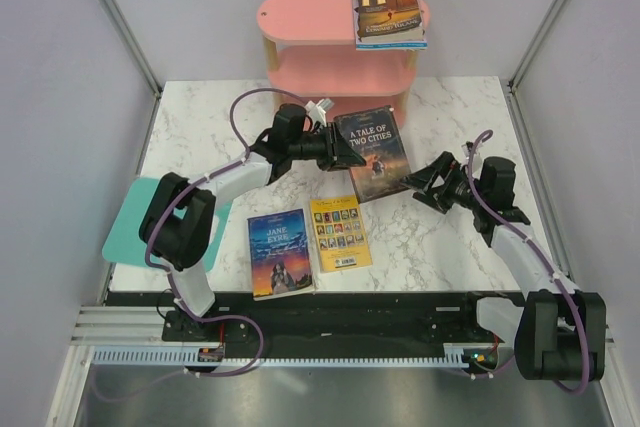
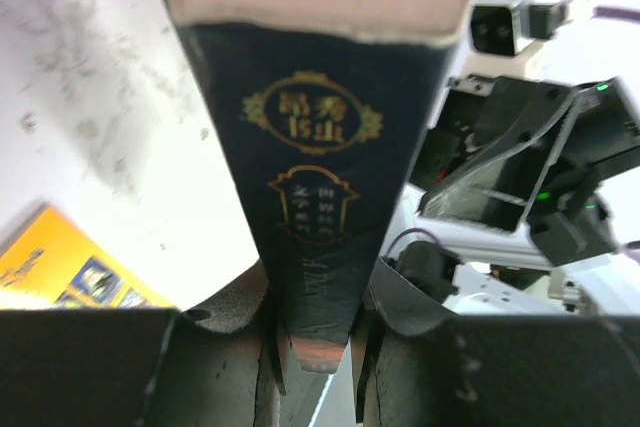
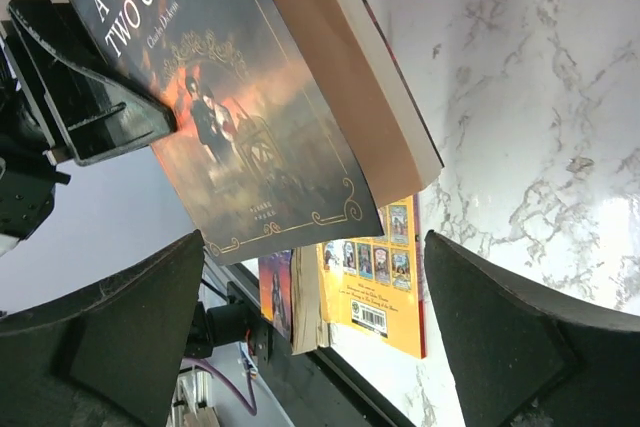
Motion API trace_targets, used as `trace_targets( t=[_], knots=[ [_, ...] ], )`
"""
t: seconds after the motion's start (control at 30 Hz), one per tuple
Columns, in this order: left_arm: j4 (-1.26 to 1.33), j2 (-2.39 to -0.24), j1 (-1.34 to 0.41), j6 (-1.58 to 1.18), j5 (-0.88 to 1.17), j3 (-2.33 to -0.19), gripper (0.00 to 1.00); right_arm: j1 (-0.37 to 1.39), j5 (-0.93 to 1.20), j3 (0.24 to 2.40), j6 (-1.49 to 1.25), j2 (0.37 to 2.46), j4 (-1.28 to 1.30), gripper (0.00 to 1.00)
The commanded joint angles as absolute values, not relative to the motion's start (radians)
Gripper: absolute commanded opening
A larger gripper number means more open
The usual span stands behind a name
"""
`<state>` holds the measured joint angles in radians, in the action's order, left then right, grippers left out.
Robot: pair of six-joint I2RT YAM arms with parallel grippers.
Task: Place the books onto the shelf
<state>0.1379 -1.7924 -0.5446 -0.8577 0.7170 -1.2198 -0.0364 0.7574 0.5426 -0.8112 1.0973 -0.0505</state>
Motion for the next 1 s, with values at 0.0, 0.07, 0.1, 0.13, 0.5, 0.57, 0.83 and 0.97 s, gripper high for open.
trace_targets(
  t=[0.0, 0.07, 0.1, 0.13, 0.5, 0.57, 0.83, 0.97],
  knots=[
    [0.425, -1.743, -0.549, -0.997, 0.827, -1.29, 0.02, -0.037, 0.804, 0.509, -0.824, 1.059, -0.123, 0.98],
    [0.483, -1.764, -0.551, -1.043, 0.857, -1.298, 0.02, -0.037, 0.804, 0.483, -0.854, 1.054, -0.155, 0.98],
    [0.494, -1.77, -0.551, -1.054, 0.864, -1.298, 0.02, -0.035, 0.804, 0.474, -0.87, 1.057, -0.202, 0.98],
    [0.5, -1.772, -0.552, -1.058, 0.874, -1.298, 0.02, -0.037, 0.804, 0.456, -0.88, 1.06, -0.225, 0.98],
    [0.613, -1.789, -0.551, -1.088, 1.014, -1.214, 0.02, -0.037, 0.792, 0.365, -1.024, 1.156, -0.598, 0.98],
    [0.675, -1.802, -0.551, -1.126, 1.02, -1.178, 0.02, -0.035, 0.802, 0.353, -1.055, 1.196, -0.687, 0.98],
    [1.077, -1.878, -0.548, -1.365, 1.02, -1.069, 0.02, -0.035, 0.85, 0.249, -1.224, 1.336, -1.012, 0.98],
    [1.048, -1.898, -0.546, -1.342, 1.023, -1.088, 0.02, -0.035, 0.871, 0.238, -1.265, 1.364, -1.086, 0.98]
  ],
)
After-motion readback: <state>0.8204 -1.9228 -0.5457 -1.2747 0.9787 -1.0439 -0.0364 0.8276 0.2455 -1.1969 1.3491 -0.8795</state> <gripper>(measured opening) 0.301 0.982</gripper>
